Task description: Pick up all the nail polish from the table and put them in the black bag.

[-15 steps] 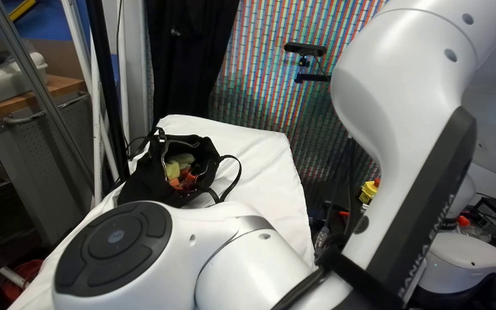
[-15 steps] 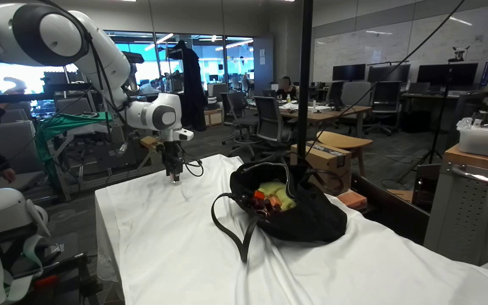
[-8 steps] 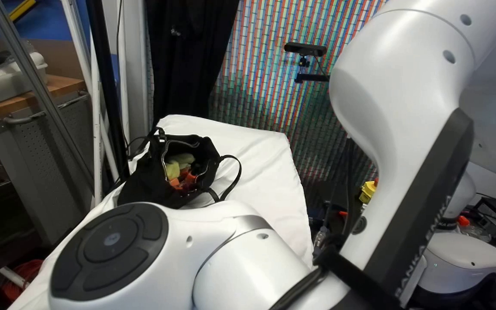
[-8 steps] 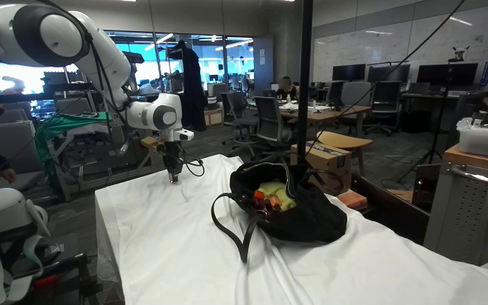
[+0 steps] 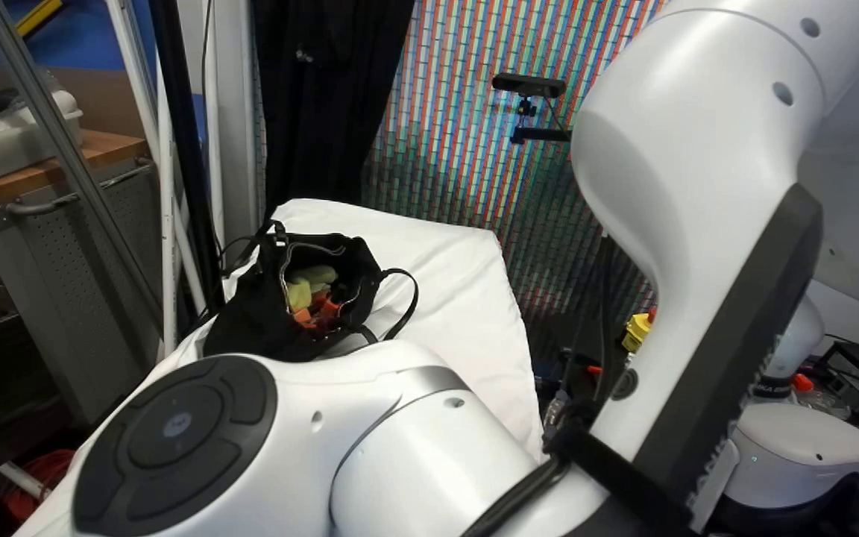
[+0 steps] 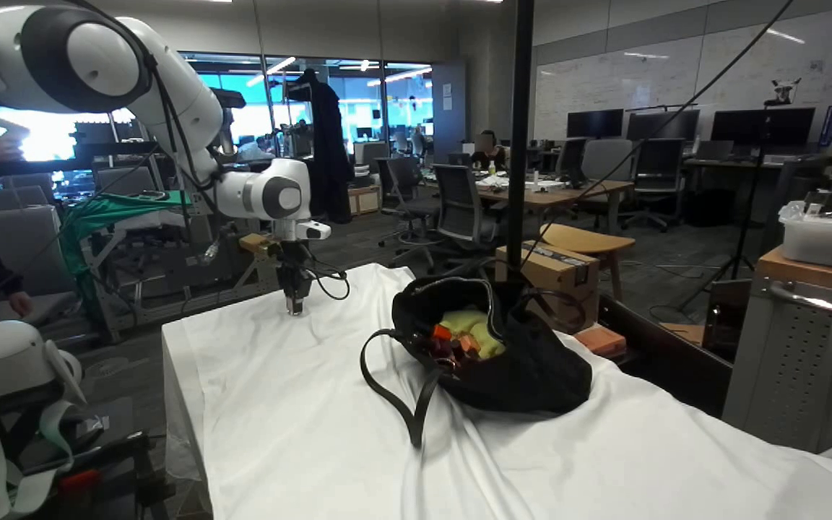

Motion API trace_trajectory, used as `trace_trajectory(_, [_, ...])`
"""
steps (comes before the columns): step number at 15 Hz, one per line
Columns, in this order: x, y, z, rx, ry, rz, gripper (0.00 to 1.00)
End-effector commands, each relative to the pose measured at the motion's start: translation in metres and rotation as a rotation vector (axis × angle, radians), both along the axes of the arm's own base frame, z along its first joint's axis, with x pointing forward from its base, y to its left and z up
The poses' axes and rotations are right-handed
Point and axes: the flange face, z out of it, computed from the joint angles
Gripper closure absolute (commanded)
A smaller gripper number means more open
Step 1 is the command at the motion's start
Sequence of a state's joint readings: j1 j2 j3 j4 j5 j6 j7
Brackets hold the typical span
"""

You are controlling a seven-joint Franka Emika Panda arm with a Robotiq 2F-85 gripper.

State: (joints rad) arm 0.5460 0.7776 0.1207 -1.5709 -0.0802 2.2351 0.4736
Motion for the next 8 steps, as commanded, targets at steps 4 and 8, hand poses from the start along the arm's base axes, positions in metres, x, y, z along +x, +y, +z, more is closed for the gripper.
trace_trajectory(4, [0.016, -0.047, 0.031, -0.108, -0.02, -0.014, 0.85])
trace_trajectory(8, [0.034, -0.091, 0.052, -0.136, -0.054, -0.05, 0.85])
